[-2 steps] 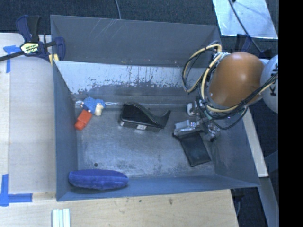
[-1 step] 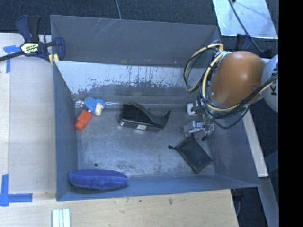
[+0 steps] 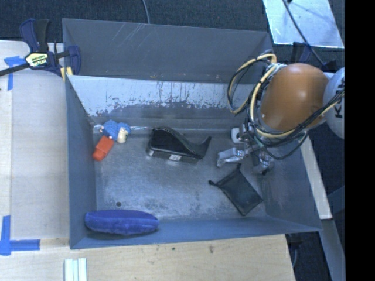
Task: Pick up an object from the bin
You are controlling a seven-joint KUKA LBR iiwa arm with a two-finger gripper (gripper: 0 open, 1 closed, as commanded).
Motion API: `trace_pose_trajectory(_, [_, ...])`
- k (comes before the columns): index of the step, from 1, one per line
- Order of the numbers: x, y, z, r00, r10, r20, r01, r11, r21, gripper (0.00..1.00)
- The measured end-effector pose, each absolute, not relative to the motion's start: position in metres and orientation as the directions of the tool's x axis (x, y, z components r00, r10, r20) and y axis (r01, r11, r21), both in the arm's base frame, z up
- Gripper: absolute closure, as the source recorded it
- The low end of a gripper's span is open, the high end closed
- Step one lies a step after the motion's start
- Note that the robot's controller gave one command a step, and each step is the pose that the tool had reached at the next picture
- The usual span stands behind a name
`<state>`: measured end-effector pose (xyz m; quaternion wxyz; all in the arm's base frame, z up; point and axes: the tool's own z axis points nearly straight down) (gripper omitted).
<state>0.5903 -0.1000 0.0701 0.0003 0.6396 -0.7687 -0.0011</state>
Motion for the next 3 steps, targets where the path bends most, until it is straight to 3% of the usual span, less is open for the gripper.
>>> trace_pose_trajectory(1, [0.585,-0.131,0.073,0.223,-0.975,-0.016,-0.975,-0.223,-0.007,0.00])
trace_pose_trajectory(2, [0.628,-0.131,0.072,0.546,-0.837,-0.015,-0.838,-0.546,-0.005,0.00])
trace_pose_trajectory(3, [0.626,-0.128,0.069,0.848,-0.530,-0.017,-0.530,-0.848,-0.008,0.00])
